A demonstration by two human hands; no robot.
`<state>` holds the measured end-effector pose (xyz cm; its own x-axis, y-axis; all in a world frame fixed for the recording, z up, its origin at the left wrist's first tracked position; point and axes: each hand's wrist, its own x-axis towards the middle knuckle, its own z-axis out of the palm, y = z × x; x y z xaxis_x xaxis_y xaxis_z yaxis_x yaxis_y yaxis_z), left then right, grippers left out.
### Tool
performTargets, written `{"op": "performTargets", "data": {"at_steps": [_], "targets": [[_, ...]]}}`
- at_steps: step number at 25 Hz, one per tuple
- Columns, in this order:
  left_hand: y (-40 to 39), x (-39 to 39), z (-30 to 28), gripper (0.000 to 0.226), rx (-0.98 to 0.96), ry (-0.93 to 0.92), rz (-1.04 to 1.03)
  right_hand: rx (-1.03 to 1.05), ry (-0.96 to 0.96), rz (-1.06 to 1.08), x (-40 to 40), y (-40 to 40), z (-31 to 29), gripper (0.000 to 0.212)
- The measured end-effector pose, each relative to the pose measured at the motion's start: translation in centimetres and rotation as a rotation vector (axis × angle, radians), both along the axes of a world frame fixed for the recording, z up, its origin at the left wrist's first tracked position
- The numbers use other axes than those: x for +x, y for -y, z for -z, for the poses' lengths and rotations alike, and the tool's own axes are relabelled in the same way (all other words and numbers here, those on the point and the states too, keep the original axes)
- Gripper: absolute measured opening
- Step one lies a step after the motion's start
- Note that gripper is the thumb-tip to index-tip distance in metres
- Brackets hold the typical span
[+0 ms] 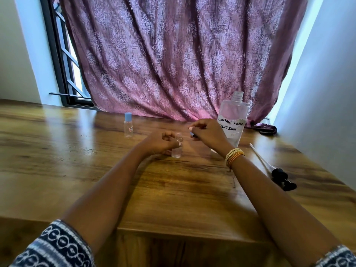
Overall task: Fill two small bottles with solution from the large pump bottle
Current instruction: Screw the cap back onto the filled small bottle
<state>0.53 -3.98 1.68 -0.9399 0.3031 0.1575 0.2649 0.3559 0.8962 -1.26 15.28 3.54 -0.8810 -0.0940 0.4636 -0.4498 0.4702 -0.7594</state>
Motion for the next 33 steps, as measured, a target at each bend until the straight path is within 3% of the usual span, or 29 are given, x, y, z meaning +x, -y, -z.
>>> {"op": "performTargets", "data": {"at_steps": [2, 4, 7, 12, 16, 20, 23, 27, 33], "targets": [[0.0, 0.0, 0.1, 0.033, -0.007, -0.008, -0.002, -0.085, -0.079, -0.017, 0.5, 0.4, 0.0, 0.003], [-0.1, -0.1, 0.3, 0.033, 0.021, 0.008, 0.006, -0.137, -0.133, -0.042, 0.9, 0.8, 0.0, 0.012], [-0.3, -0.2, 0.6, 0.030, 0.024, -0.025, 0.024, -0.201, -0.104, -0.126, 1.3, 1.4, 0.2, 0.017], [-0.4, -0.1, 0.5, 0.029, 0.040, -0.033, 0.029, -0.070, -0.107, -0.172, 1.5, 1.2, 0.2, 0.013], [-0.6, 0.1, 0.5, 0.027, 0.063, -0.042, 0.034, 0.037, -0.061, -0.259, 1.5, 1.3, -0.3, 0.032], [-0.9, 0.0, 0.5, 0.023, 0.034, -0.061, 0.025, 0.040, -0.103, -0.086, 1.7, 1.5, 0.3, 0.026], [-0.9, 0.1, 0.5, 0.022, 0.018, -0.103, 0.030, 0.091, -0.074, -0.057, 1.7, 2.1, 0.8, 0.041], [-1.0, 0.3, 0.5, 0.028, 0.062, -0.037, 0.047, -0.061, 0.175, -0.251, 1.2, 1.6, 0.3, 0.050], [-1.0, 0.3, 0.4, 0.029, 0.063, -0.013, 0.043, -0.034, 0.070, -0.193, 1.3, 0.9, 0.5, 0.043]]}}
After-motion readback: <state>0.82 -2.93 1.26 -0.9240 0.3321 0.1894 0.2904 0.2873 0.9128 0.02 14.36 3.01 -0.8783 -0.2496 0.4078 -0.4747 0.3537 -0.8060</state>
